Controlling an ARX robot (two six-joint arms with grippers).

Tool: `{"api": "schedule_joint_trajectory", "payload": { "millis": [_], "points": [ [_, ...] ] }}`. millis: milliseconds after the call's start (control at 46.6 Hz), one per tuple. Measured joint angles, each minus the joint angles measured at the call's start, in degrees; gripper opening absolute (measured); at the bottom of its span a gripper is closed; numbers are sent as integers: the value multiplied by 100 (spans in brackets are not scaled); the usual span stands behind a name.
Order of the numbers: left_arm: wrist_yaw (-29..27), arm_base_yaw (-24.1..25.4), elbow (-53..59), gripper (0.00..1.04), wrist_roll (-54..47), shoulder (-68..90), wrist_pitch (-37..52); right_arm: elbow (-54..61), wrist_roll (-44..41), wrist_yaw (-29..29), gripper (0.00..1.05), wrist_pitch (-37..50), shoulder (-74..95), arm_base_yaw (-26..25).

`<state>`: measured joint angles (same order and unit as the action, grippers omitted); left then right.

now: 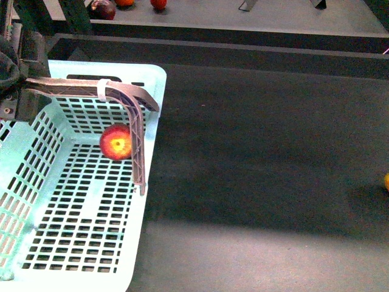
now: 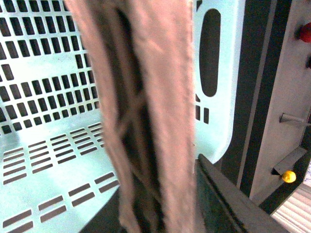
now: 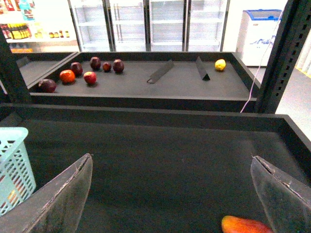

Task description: Pick apple with right arm and hold basket with left

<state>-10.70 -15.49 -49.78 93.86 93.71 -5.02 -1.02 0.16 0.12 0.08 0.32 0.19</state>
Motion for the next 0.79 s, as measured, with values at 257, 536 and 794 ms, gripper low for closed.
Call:
{"api": "schedule_joint_trajectory", "payload": {
  "millis": [257,536,794],
  "points": [
    [-184,-304,9,82,-31,-710,-1097,0,0,0,96,0,0,0],
    [-354,-385,-343,98,-85,-866,-1746,0,0,0,96,0,0,0],
    [-321,74,2723,53,-6964,-1711,5344,0,0,0,96,0,-2,0]
  ]
}}
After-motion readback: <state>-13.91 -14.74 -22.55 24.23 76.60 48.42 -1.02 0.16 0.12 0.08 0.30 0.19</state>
